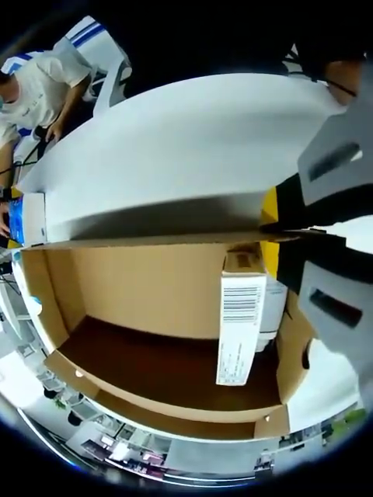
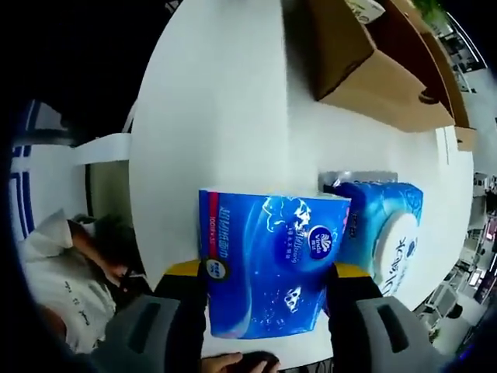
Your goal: Operate the shoe box by opening the lid, removing the specified soft item, and placing it in the target area until the item is outside and the box remains undamaged.
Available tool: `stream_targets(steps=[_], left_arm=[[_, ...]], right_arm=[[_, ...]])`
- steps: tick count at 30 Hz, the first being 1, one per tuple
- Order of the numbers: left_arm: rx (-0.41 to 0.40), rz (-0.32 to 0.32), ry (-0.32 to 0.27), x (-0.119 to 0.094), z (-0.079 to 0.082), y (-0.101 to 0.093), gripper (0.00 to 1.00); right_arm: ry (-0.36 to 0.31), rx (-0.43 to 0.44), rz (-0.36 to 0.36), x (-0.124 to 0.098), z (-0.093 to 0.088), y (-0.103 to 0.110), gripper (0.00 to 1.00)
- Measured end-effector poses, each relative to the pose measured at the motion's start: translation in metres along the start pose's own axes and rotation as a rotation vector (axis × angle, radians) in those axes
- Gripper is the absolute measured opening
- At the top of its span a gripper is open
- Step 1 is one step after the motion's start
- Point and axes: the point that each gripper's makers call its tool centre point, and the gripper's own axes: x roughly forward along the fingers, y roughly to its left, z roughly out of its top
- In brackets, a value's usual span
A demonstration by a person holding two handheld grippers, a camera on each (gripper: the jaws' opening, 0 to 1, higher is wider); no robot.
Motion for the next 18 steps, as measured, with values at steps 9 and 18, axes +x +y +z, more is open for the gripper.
stream_targets(steps=[9, 18], left_arm=[[0.0, 0.0, -0.001, 0.0, 0.0, 0.0, 0.03], [0.001, -0.001, -0.002, -0.001, -0.001, -0.003, 0.03]], right_arm=[[-0.013, 0.007, -0.013, -0.001, 0.0, -0.001, 0.64], [-0.067, 0.038, -0.046, -0.014, 0.004, 0.003, 0.65]])
